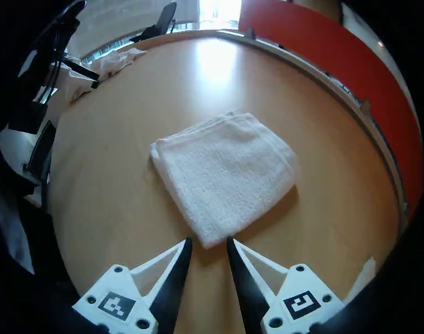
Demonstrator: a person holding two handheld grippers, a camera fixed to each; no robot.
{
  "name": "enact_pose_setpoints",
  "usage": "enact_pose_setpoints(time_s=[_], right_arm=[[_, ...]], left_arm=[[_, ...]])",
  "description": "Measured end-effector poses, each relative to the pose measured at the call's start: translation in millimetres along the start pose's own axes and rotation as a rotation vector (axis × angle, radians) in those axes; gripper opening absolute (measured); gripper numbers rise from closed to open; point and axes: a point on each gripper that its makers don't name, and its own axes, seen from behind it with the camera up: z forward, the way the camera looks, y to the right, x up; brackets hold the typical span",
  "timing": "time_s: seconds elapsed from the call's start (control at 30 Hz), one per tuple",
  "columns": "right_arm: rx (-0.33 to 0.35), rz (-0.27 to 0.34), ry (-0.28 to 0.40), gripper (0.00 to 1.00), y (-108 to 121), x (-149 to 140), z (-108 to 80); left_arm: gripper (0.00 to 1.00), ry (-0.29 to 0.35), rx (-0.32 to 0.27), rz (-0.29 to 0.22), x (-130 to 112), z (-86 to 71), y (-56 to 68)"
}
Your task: Fold towel
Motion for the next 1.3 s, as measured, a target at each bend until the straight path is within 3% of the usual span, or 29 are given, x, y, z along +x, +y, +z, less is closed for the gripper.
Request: enact_pose_setpoints(time_s=[0.27,0.6,1.0,1.3], right_arm=[[-0.003,0.010,-0.006,0.31,0.2,-4.2,3.3],[0.002,0.026,-0.002,0.05,-2.1,-4.6,5.1],[-0.013,0.021,0.012,0.04,1.0,1.3,-1.7],[-0.033,-0.014,0.043,0.04,9.8,27.7,-18.0]], left_arm=[[0.79,-0.001,0.000,0.002,-0.7,0.1,0.7],[0.79,-0.003,0.001,-0.003,-1.1,0.3,-0.6],[0.79,-0.005,-0.002,-0.001,-3.7,1.1,0.3],[0.79,0.005,-0.006,-0.010,-3.4,3.0,0.5]])
